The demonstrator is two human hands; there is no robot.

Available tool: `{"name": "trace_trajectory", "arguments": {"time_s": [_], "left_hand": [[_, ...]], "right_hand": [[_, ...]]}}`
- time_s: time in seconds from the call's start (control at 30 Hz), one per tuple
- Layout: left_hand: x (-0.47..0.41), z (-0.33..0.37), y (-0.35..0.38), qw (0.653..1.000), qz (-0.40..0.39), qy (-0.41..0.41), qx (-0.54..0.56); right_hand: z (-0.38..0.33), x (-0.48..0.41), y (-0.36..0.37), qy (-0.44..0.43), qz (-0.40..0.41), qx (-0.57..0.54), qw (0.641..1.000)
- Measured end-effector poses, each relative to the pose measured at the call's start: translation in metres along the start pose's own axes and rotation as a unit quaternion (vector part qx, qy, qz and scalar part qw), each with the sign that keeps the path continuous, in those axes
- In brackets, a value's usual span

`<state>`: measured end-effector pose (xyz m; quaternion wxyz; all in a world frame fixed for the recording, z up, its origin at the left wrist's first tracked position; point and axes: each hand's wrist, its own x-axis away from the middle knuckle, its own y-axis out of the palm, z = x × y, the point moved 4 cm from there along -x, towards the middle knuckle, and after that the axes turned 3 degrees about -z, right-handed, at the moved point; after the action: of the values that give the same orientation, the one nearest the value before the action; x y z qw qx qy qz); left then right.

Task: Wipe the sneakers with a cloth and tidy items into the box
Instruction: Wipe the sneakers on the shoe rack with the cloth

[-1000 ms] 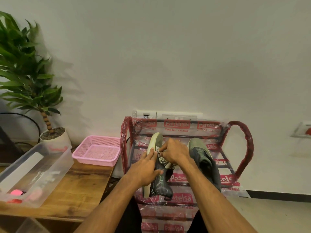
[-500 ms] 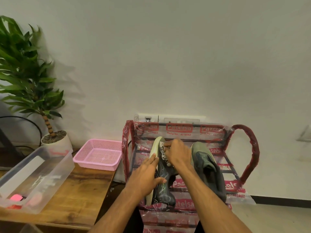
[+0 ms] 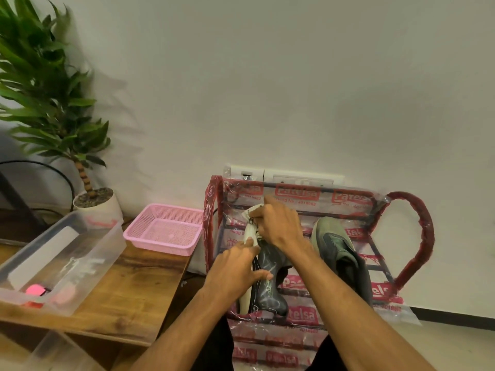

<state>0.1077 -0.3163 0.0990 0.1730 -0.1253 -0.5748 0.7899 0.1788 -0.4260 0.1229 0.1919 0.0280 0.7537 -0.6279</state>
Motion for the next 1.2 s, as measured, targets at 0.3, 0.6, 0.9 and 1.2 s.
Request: {"name": "trace_trajectory", "arguments": {"time_s": [0.3, 0.6, 0.9, 1.2], "left_hand": [[-0.002, 0.002, 0.003, 1.000, 0.002, -0.003, 0.014], [0.001, 0.003, 0.005, 1.000, 0.001, -0.012, 0.022], [0.001, -0.001, 0.001, 0.999, -0.014, -0.025, 0.026], [-0.001, 0.001, 0.006, 0.999, -0.030, -0.030, 0.019]], "right_hand": [[0.029, -0.023, 0.016, 0.147, 0.013, -0.065, 0.987], [0.047, -0.017, 0.035, 0.290, -0.090, -0.162, 0.939], [0.035, 0.014, 0.020, 0.150, -0.265, -0.214, 0.928], [0.050, 0.021, 0.003, 0.209, -0.170, -0.188, 0.945]]}}
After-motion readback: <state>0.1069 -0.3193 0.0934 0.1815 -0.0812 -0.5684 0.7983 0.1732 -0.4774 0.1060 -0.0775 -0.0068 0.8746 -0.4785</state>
